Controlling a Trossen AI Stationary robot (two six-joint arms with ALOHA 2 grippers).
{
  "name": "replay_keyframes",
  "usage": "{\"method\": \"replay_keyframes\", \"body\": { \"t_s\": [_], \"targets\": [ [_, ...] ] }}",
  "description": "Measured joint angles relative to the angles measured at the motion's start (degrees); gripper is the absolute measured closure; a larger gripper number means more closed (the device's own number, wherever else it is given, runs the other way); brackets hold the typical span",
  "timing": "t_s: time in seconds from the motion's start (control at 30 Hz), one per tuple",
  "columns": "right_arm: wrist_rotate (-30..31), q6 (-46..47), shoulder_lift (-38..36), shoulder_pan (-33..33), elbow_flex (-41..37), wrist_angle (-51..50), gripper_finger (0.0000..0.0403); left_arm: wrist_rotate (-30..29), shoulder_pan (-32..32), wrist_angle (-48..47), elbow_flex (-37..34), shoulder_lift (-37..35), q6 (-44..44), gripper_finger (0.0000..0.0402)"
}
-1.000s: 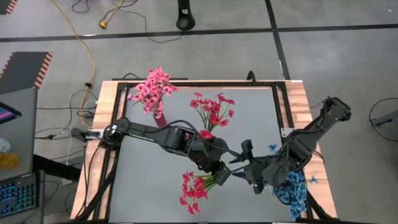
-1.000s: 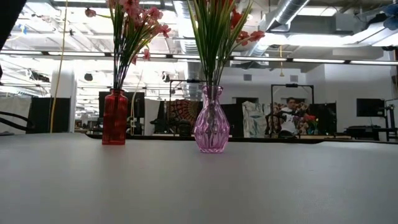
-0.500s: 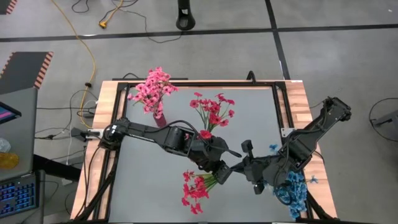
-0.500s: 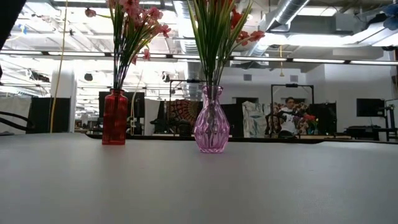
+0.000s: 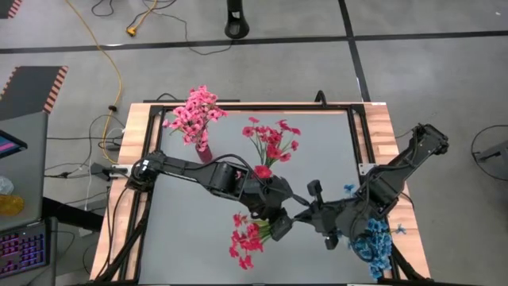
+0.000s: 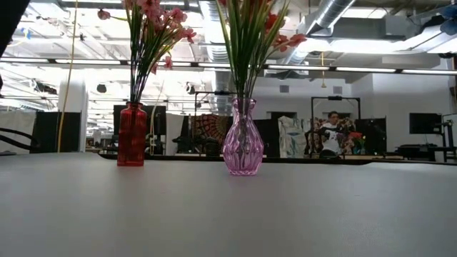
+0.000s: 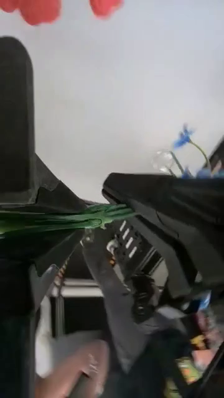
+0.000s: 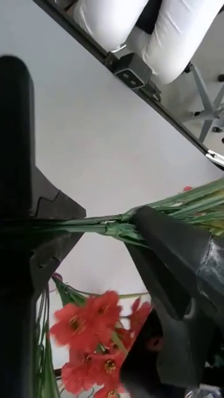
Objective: Sort flowers into vase by color
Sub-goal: Put the red flowers into the pink vase
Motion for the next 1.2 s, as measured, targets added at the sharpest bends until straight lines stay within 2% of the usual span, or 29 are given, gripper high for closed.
{"method": "replay_keyframes", "body": {
  "t_s": [0.1,0.23,0.43,0.53,0.67,0.87,1.03,1.2],
  "targets": [
    [0.0,-0.1,0.0,0.0,0.0,0.2,0.0371,0.1,-0.1,0.6,0.0,0.0,7.5,0.036],
    [-0.3,-0.1,0.0,0.0,0.0,0.4,0.0359,-0.1,-0.4,1.2,0.0,0.0,15.0,0.0315],
    [-0.2,-0.1,0.0,0.0,0.0,0.4,0.0365,-0.1,-0.5,1.3,0.0,0.0,19.7,0.0237],
    [-0.2,-0.2,-0.1,0.0,0.0,0.4,0.0371,2.0,-0.3,1.0,0.0,-0.3,21.5,0.0214],
    [-0.2,-0.2,-0.5,0.0,0.0,1.0,0.0363,2.5,-0.4,0.5,0.0,-1.7,23.8,0.0209],
    [-0.2,-0.2,-1.5,-0.2,0.0,1.7,0.0364,1.8,-0.6,-0.5,0.0,-5.5,26.5,0.0225],
    [0.0,-0.2,-2.1,-1.1,0.0,1.8,0.037,-1.5,-1.4,-1.4,0.0,-10.0,29.4,0.0239],
    [0.2,-0.4,-3.5,-3.3,0.0,3.5,0.0357,-6.4,-2.3,-2.8,0.0,-15.1,32.0,0.0244]
  ]
}}
